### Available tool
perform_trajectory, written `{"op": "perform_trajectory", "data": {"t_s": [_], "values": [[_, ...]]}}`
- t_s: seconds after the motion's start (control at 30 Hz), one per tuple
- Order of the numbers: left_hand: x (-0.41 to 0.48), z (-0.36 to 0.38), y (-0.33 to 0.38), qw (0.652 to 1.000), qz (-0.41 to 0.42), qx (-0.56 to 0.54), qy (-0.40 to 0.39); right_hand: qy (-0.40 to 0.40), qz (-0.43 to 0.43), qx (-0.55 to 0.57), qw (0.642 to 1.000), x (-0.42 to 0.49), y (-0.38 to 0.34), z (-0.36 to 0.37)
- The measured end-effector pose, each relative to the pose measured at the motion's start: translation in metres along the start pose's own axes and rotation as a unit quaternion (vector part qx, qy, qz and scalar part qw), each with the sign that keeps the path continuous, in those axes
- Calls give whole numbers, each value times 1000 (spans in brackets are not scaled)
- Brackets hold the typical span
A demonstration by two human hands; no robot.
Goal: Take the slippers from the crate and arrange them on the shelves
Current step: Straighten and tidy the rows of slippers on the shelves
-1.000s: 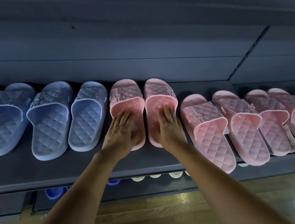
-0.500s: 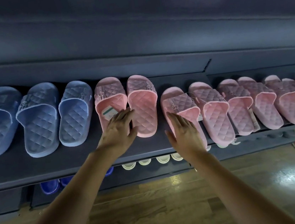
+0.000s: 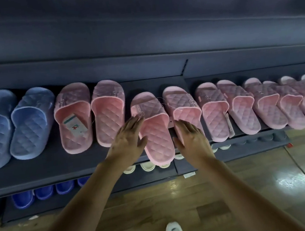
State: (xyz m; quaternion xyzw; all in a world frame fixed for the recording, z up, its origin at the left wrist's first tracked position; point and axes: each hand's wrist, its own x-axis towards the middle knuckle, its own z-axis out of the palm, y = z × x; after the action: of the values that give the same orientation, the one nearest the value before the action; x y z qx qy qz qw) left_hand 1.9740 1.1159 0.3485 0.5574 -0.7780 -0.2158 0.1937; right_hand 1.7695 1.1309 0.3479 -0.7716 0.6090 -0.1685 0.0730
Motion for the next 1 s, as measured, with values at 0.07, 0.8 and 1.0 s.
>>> {"op": "perform_trajectory", "data": {"t_s": [0.07,0.8,1.0], "values": [[3,13,11,1000,-4,1,2,2,-16,-9,1000,3,16,-2],[-6,80,34,987,-58,135,-57,-61,-48,21,997,33,42,26],[-2,73,15,988,-19,152,-14,-106,-18,-56,993,48,36,40]]}}
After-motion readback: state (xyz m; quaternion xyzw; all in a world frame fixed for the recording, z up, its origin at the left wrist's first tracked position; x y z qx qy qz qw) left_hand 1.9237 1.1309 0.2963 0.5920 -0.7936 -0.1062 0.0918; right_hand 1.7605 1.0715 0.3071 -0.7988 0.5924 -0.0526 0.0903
